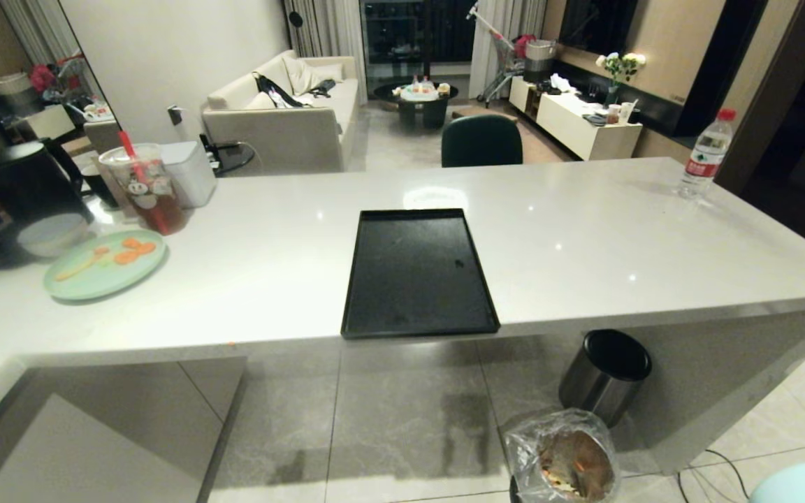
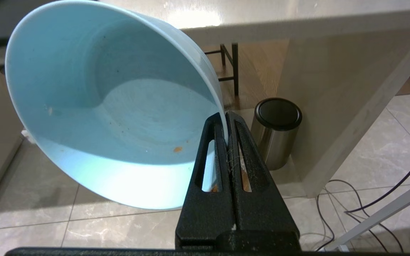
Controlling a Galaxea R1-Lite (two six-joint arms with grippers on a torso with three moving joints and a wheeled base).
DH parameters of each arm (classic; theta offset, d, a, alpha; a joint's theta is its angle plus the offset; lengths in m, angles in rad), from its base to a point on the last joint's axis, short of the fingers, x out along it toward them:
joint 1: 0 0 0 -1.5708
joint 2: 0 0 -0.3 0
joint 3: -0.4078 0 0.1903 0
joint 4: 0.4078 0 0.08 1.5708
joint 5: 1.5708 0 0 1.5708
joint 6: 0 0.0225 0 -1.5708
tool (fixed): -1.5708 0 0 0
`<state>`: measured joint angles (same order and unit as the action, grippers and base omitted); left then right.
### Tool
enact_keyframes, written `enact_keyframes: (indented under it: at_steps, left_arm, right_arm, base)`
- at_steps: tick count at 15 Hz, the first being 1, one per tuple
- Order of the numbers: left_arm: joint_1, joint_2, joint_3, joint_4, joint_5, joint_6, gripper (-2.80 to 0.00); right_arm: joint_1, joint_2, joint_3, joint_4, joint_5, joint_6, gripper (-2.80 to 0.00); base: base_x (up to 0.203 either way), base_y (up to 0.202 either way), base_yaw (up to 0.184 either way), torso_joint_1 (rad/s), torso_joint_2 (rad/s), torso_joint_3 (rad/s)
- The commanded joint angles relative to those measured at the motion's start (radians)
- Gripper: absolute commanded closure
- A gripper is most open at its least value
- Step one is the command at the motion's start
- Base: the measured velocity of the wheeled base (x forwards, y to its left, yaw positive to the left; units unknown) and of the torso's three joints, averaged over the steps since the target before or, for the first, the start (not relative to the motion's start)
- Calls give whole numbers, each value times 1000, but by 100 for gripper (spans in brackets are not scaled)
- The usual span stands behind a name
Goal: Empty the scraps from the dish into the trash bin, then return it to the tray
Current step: Put the bowl back to the table
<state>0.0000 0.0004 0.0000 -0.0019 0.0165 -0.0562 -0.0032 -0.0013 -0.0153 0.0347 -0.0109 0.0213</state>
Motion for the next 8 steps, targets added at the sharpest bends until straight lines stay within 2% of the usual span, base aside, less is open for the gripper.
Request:
enact_keyframes:
  at_steps: [1,4,8]
  left_arm:
    - [0,1,0,0,0,-1,0]
    - [-1,1,0,0,0,-1,0]
    - [0,1,0,0,0,-1,0]
  right_arm:
    - [0,1,0,1,0,0,0]
    - [0,1,0,1,0,0,0]
    - [0,1,0,1,0,0,0]
  base:
    - [0,0,0,234,-616,-378]
    - [0,0,0,201,-489,-300]
    - [0,0,0,156,-375,-222]
